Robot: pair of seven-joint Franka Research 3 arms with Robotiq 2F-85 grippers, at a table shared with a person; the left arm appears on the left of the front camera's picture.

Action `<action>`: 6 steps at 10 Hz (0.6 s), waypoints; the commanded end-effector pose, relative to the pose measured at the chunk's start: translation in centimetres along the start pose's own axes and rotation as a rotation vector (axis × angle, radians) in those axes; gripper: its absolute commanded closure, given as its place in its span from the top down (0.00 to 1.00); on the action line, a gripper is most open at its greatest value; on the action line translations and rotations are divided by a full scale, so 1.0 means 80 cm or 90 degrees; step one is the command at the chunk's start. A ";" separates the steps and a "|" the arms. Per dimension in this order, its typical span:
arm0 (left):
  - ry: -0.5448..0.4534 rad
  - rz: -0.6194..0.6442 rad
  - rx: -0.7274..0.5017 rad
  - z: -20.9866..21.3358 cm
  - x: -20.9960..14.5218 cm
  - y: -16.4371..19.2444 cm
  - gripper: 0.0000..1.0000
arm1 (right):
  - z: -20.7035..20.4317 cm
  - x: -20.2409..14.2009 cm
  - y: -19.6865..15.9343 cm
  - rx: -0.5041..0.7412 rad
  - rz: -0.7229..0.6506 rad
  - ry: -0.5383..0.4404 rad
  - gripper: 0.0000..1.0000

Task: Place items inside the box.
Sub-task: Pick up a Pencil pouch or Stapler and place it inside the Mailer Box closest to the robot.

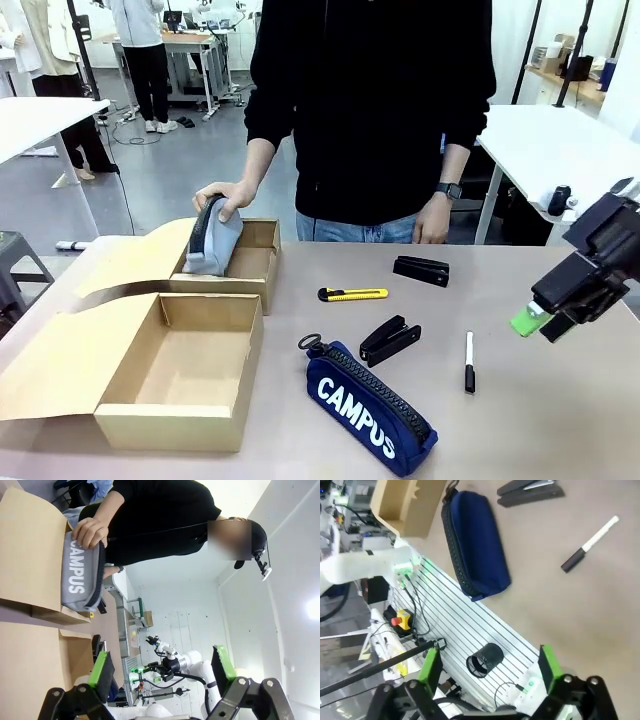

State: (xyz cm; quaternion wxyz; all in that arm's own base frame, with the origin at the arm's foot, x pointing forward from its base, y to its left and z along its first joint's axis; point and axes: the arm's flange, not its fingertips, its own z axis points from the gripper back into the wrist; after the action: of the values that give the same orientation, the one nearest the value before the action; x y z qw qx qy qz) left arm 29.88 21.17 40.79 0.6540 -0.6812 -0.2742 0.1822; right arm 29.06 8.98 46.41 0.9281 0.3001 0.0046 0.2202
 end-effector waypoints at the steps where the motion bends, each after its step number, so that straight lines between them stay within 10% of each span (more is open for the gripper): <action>1: 0.001 -0.015 -0.009 0.000 -0.004 0.000 1.00 | -0.043 0.032 0.054 -0.072 0.048 0.088 1.00; 3: 0.001 -0.015 -0.009 0.000 -0.004 0.000 1.00 | -0.080 0.073 0.097 -0.135 0.061 0.108 1.00; 6: 0.001 -0.015 -0.009 0.000 -0.004 0.000 1.00 | -0.141 0.102 0.149 -0.145 -0.177 0.044 1.00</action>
State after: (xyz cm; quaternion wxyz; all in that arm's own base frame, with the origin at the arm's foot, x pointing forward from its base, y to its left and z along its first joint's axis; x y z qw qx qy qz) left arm 29.86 21.17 40.79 0.6539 -0.6812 -0.2742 0.1822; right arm 29.40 25.27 45.01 0.9602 0.2068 0.0567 0.1792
